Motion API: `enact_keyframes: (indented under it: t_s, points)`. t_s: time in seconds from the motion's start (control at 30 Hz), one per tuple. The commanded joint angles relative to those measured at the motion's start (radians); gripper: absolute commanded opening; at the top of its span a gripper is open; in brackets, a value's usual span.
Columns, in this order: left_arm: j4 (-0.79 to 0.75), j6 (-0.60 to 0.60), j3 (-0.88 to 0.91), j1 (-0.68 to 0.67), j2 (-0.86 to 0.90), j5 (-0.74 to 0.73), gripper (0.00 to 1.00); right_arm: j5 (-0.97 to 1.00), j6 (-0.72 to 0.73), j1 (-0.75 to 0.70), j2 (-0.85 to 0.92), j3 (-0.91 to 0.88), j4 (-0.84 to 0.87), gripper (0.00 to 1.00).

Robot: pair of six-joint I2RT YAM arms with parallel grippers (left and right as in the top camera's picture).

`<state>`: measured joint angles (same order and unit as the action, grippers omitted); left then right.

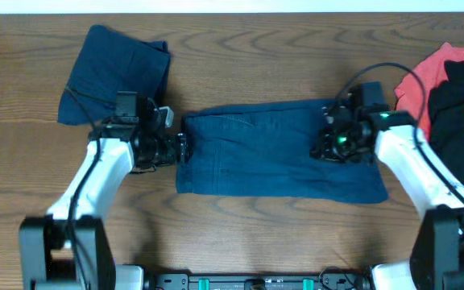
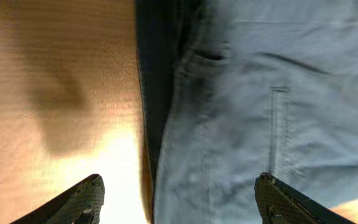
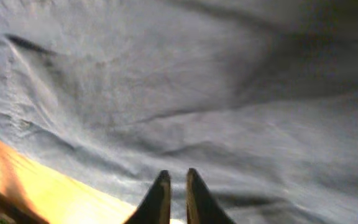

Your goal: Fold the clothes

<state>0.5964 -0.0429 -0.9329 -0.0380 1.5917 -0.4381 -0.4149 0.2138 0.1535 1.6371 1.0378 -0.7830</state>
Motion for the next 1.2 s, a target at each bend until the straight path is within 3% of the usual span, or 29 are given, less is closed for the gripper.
enact_keyframes:
  t_s: [0.0, 0.33, 0.43, 0.63, 0.77, 0.83, 0.97, 1.17]
  points:
    - [-0.034, 0.066, 0.011, 0.009, 0.08, -0.09, 0.79, 0.027, 0.039, 0.048, 0.066, -0.006, 0.022, 0.03]
    - [-0.091, 0.137, 0.011, 0.009, 0.251, -0.187, 0.78, 0.052, 0.1, 0.07, 0.222, -0.006, 0.059, 0.01]
    - [-0.106, 0.136, 0.011, 0.006, 0.296, -0.224, 0.73, 0.053, 0.1, 0.07, 0.238, -0.006, 0.06, 0.01]
    - [-0.138, 0.131, 0.011, -0.016, 0.361, -0.262, 0.34, 0.052, 0.1, 0.07, 0.238, -0.006, 0.064, 0.01]
    - [-0.127, 0.113, 0.005, -0.016, 0.344, -0.274, 0.13, 0.052, 0.1, 0.07, 0.238, -0.006, 0.061, 0.01]
    - [-0.084, 0.113, -0.011, -0.016, 0.319, -0.277, 0.06, 0.051, 0.1, 0.069, 0.232, -0.005, 0.055, 0.01]
    - [0.067, 0.114, -0.086, -0.008, 0.23, -0.228, 0.06, 0.048, 0.108, 0.054, 0.191, 0.002, 0.005, 0.01]
    - [0.435, 0.141, -0.343, -0.008, 0.056, 0.106, 0.06, 0.048, 0.107, -0.008, 0.024, 0.019, -0.05, 0.01]
